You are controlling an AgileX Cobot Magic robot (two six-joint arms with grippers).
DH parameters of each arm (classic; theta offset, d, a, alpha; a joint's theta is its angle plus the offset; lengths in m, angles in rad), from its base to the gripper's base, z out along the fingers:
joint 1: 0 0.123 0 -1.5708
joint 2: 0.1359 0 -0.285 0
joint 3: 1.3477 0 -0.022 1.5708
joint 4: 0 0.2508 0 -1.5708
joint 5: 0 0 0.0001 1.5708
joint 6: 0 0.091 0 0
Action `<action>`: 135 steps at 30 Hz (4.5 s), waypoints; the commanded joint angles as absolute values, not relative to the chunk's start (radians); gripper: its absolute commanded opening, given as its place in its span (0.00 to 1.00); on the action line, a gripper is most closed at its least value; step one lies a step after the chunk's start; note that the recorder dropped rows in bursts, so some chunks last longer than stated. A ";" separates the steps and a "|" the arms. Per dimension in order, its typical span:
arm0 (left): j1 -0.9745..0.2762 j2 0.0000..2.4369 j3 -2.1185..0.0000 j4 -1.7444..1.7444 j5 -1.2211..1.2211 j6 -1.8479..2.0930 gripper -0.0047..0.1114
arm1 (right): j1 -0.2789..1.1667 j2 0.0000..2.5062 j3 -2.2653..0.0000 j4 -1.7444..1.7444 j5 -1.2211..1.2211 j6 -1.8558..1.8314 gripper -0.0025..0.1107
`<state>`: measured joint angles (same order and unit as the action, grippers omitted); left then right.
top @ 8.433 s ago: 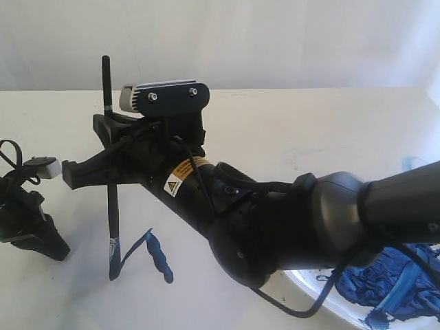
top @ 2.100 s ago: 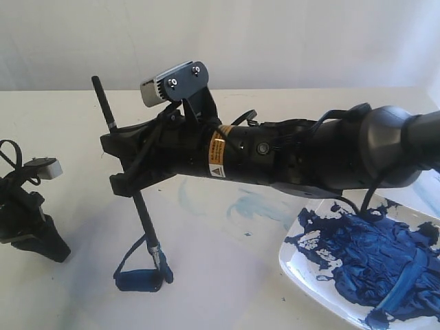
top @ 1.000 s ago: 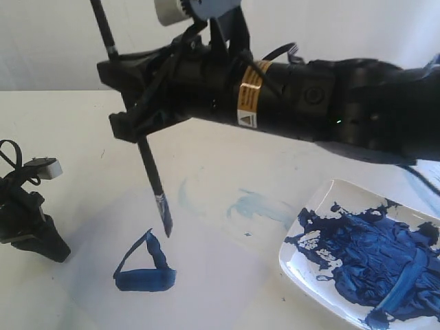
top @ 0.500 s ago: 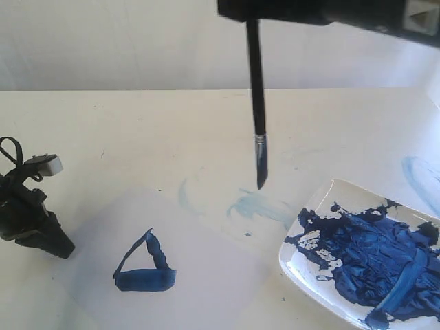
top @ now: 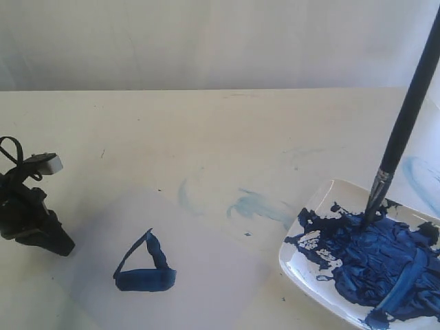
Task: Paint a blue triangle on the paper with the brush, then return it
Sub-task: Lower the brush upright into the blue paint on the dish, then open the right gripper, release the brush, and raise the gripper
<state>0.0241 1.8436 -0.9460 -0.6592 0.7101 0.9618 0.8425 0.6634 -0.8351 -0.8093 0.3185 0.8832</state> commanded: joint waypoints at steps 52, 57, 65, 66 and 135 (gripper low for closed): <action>-0.111 0.581 -0.579 -0.674 0.333 0.848 0.04 | 0.303 1.119 -1.171 -0.326 0.766 0.713 0.02; -0.111 0.581 -0.579 -0.674 0.333 0.848 0.04 | 0.075 1.287 -1.268 0.033 0.833 0.350 0.02; -0.111 0.581 -0.579 -0.674 0.333 0.848 0.04 | -0.011 1.539 -1.283 0.079 0.805 0.291 0.02; -0.111 0.581 -0.579 -0.674 0.333 0.848 0.04 | -0.011 1.570 -1.283 0.083 0.792 0.291 0.02; -0.111 0.581 -0.579 -0.675 0.337 0.849 0.04 | 0.032 2.053 -1.474 0.184 0.768 0.202 0.02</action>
